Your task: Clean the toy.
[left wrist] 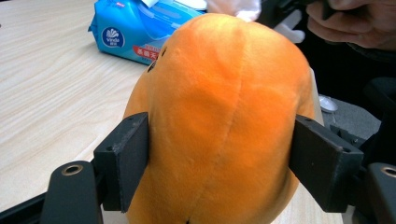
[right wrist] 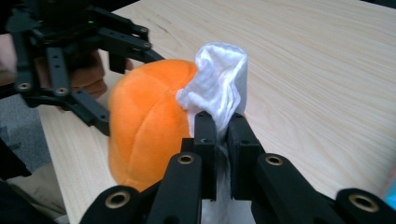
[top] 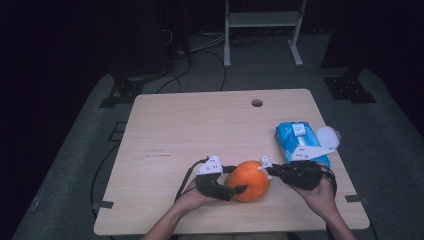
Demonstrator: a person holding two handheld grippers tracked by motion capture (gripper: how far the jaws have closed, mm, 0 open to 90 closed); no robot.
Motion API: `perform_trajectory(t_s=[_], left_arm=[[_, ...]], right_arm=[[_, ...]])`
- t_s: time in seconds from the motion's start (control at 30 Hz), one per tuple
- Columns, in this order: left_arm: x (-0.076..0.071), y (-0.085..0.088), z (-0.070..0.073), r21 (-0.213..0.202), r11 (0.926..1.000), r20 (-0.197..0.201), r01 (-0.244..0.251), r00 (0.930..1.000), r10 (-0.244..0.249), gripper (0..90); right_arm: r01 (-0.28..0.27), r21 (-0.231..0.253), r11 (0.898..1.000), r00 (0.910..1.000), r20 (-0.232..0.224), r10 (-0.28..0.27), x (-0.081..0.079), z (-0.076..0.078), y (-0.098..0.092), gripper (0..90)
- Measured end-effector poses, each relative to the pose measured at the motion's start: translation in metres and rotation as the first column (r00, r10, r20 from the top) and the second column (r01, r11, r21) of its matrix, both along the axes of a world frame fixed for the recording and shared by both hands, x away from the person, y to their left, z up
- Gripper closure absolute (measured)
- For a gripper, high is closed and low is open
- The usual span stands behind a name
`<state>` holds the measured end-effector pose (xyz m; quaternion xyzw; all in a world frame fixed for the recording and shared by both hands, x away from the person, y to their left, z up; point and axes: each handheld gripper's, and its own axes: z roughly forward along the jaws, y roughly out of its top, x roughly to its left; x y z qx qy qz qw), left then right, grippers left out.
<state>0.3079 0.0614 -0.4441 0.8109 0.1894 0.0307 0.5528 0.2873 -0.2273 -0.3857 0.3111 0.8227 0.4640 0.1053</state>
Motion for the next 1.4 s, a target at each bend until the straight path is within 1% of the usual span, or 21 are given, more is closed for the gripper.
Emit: perform_trajectory(t_s=[0.07, 0.17, 0.23, 0.27, 0.33, 0.43, 0.53, 0.57, 0.6, 0.67, 0.7, 0.73, 0.83, 0.9, 0.97, 1.07, 1.17, 1.23, 1.27, 1.3, 1.4], left_arm=[[0.001, 0.001, 0.000, -0.002, 1.0000, -0.009, -0.009, 0.9999, 0.009, 24.6], [0.002, 0.001, 0.000, -0.009, 0.9996, -0.029, -0.027, 0.9992, 0.026, 24.6], [0.003, 0.001, 0.000, -0.010, 0.9995, -0.033, -0.029, 0.9991, 0.028, 24.6], [0.003, 0.002, 0.000, -0.014, 0.9995, -0.038, -0.029, 0.9989, 0.028, 24.6], [0.003, 0.003, -0.001, -0.021, 0.9992, -0.050, -0.033, 0.9982, 0.032, 24.6], [0.005, 0.004, 0.000, -0.029, 0.9987, -0.063, -0.042, 0.9972, 0.040, 24.7], [0.007, 0.005, -0.001, -0.042, 0.9975, -0.080, -0.056, 0.9954, 0.053, 24.7], [0.008, 0.006, -0.001, -0.044, 0.9972, -0.083, -0.060, 0.9950, 0.056, 24.7], [0.008, 0.006, -0.001, -0.045, 0.9971, -0.084, -0.062, 0.9948, 0.058, 24.7], [0.007, 0.004, 0.000, -0.043, 0.9968, -0.080, -0.067, 0.9948, 0.063, 24.7], [0.006, 0.003, 0.000, -0.046, 0.9963, -0.087, -0.072, 0.9939, 0.068, 24.7], [0.006, 0.002, 0.000, -0.046, 0.9965, -0.085, -0.070, 0.9942, 0.066, 24.6], [0.004, -0.001, -0.001, -0.038, 0.9979, -0.073, -0.053, 0.9961, 0.050, 24.5], [0.002, 0.000, 0.000, -0.029, 0.9985, -0.063, -0.046, 0.9970, 0.044, 25.0], [0.002, 0.000, 0.000, -0.028, 0.9990, -0.053, -0.034, 0.9981, 0.033, 27.0], [-0.002, -0.003, 0.001, -0.007, 0.9999, -0.020, -0.008, 0.9998, 0.008, 27.4], [-0.006, -0.010, 0.003, 0.017, 0.9998, 0.012, 0.006, 0.9999, -0.006, 26.8], [-0.008, -0.013, 0.003, 0.028, 0.9996, 0.025, 0.010, 0.9996, -0.010, 26.6], [-0.009, -0.014, 0.004, 0.041, 0.9991, 0.037, 0.014, 0.9992, -0.016, 26.5], [-0.010, -0.015, 0.004, 0.048, 0.9987, 0.046, 0.016, 0.9988, -0.019, 26.4], [-0.015, -0.019, 0.005, 0.078, 0.9966, 0.078, 0.026, 0.9964, -0.032, 26.0]], right_arm=[[-0.017, 0.000, 1.000, 0.9998, 0.009, 0.017, -0.003, 0.003, 0.006, 83.4], [-0.070, 0.011, 0.997, 0.9974, 0.018, 0.070, -0.009, 0.008, 0.017, 83.4], [-0.096, 0.005, 0.995, 0.9952, 0.021, 0.096, -0.013, 0.010, 0.023, 83.4], [-0.102, -0.004, 0.995, 0.9944, 0.027, 0.102, -0.013, 0.010, 0.025, 83.4], [-0.115, 0.011, 0.993, 0.9933, 0.016, 0.115, -0.011, 0.009, 0.023, 83.4], [-0.105, 0.025, 0.994, 0.9945, -0.003, 0.105, -0.008, 0.008, 0.014, 83.3], [-0.067, -0.002, 0.998, 0.9977, -0.008, 0.067, -0.005, 0.004, 0.005, 83.3], [-0.061, 0.010, 0.998, 0.9979, -0.022, 0.061, -0.004, 0.002, 0.002, 83.3], [-0.062, 0.011, 0.998, 0.9978, -0.022, 0.062, -0.003, 0.001, 0.000, 83.3], [-0.064, 0.013, 0.998, 0.9976, -0.025, 0.064, -0.004, 0.002, 0.002, 83.3], [-0.075, 0.012, 0.997, 0.9969, -0.021, 0.076, -0.006, 0.003, 0.006, 83.2], [-0.087, 0.006, 0.996, 0.9961, -0.012, 0.087, -0.008, 0.005, 0.010, 83.2], [-0.125, -0.018, 0.992, 0.9920, 0.012, 0.126, -0.015, 0.009, 0.023, 83.0], [-0.125, -0.033, 0.992, 0.9917, 0.027, 0.126, -0.015, 0.009, 0.026, 83.0], [-0.114, -0.020, 0.993, 0.9931, 0.026, 0.114, -0.013, 0.008, 0.022, 83.0], [-0.056, -0.003, 0.998, 0.9982, 0.018, 0.056, -0.007, 0.007, 0.009, 83.0], [-0.010, -0.003, 1.000, 0.9999, 0.006, 0.010, 0.001, 0.002, -0.002, 82.9], [0.010, -0.003, 1.000, 0.9999, 0.002, -0.010, 0.003, 0.001, -0.004, 83.0], [0.010, -0.003, 1.000, 1.0000, 0.000, -0.010, 0.002, 0.002, -0.003, 83.2], [0.001, -0.010, 1.000, 0.9999, 0.010, -0.001, 0.000, 0.004, 0.000, 83.2], [-0.040, -0.018, 0.999, 0.9985, 0.036, 0.041, -0.006, 0.011, 0.015, 83.3]])
